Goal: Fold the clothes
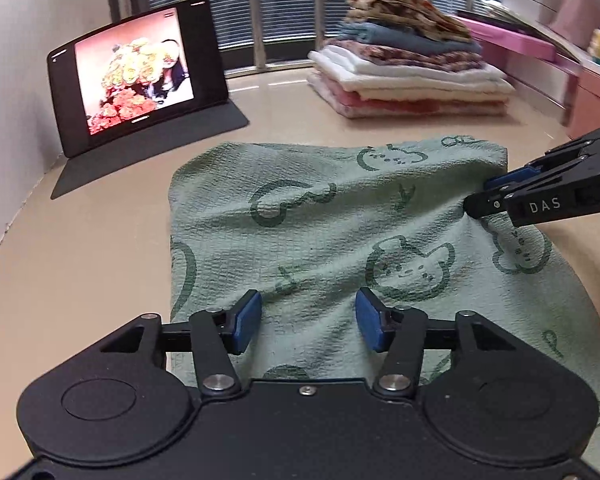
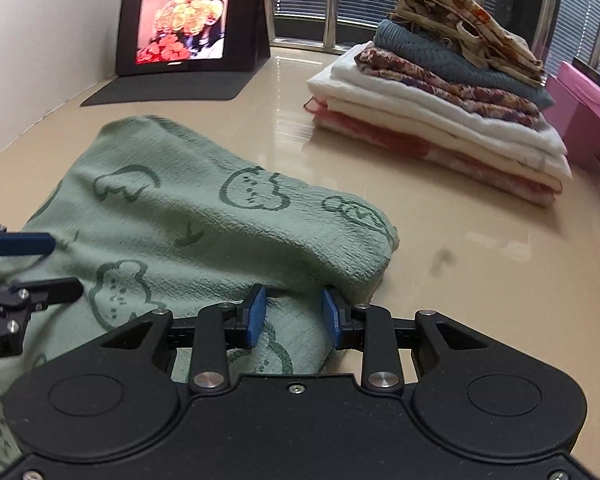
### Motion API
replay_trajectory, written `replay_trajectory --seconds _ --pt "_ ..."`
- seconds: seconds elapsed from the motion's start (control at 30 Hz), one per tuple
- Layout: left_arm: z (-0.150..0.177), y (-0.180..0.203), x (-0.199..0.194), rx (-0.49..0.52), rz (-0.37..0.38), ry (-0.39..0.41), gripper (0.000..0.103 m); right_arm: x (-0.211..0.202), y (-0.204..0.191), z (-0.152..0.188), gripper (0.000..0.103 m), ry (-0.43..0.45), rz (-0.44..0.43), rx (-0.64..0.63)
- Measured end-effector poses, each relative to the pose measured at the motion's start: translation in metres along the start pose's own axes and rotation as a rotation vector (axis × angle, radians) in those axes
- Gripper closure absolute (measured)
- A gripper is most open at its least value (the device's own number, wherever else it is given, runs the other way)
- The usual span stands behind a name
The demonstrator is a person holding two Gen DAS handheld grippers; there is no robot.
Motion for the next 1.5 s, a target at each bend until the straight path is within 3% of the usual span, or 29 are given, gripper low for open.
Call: replay_trajectory --seconds 0.07,0.17,0.33,0.47,0.63,0.73,0.77,0.83,0.97,1.03,1.1,1.2,1.3,1.4,1.5 --pt "-0.008 -0.002 0.008 -0.021 -0.019 0.008 0.046 0.011 0.006 -0.011 0.071 -0.008 0.004 0.005" --pt "-0.016 -0.008 0.017 -0.059 -0.041 0.011 0.035 0.026 0.013 -0.027 0.071 -0.018 0.01 0.012" --pt "-0.012 -0.017 -0.007 -0.085 0.035 0.031 0.032 0.015 0.02 -0.027 0.062 0.002 -0.033 0.074" --pt "0.01 -0.013 -0.046 0.047 0.09 0.075 0.031 -0.038 0.007 -0.007 0.06 0.127 -0.111 0.082" --pt "0.053 0.001 -0.068 0.24 0.101 0.02 0.031 -0.084 -0.06 0.045 0.06 0.101 -0.212 -0.145" --pt "0.06 0.005 -0.074 0.24 0.083 0.049 0.03 -0.092 -0.091 0.083 0.059 0.045 -0.223 -0.244" --pt "0.061 0.005 -0.074 0.22 0.084 0.038 0.029 -0.098 -0.092 0.088 0.06 0.067 -0.211 -0.246" --pt "0.061 0.003 -0.078 0.18 0.075 0.027 0.012 -0.108 -0.086 0.099 0.06 0.054 -0.219 -0.202" --pt "0.063 0.004 -0.1 0.139 0.095 0.066 0.007 -0.135 -0.075 0.111 0.059 0.04 -0.161 -0.177" --pt "0.068 0.009 -0.118 0.148 0.127 0.106 0.0 -0.16 -0.081 0.111 0.054 0.097 -0.169 -0.168" --pt "0.078 0.017 -0.128 0.182 0.14 0.11 0.0 -0.18 -0.096 0.108 0.046 0.167 -0.2 -0.171" --pt "0.099 0.027 -0.131 0.25 0.129 0.074 0.0 -0.195 -0.122 0.111 0.045 0.216 -0.23 -0.207" --pt "0.118 0.032 -0.131 0.286 0.106 0.049 0.0 -0.185 -0.142 0.121 0.046 0.171 -0.226 -0.244" --pt "0.128 0.03 -0.134 0.257 0.099 0.055 0.0 -0.173 -0.154 0.139 0.047 0.109 -0.211 -0.269" --pt "0.125 0.029 -0.139 0.23 0.112 0.053 0.0 -0.182 -0.15 0.146 0.047 0.119 -0.223 -0.203"
Point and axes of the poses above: each gripper's, at about its wrist camera, not at the fingertips, and x roughly the way its jaws point, y to its right, z to its underside, the point moved 8 cm from there along x, roughly the way its jaws point, and after that the axes turned 12 degrees about -x, right-handed, at the moved point
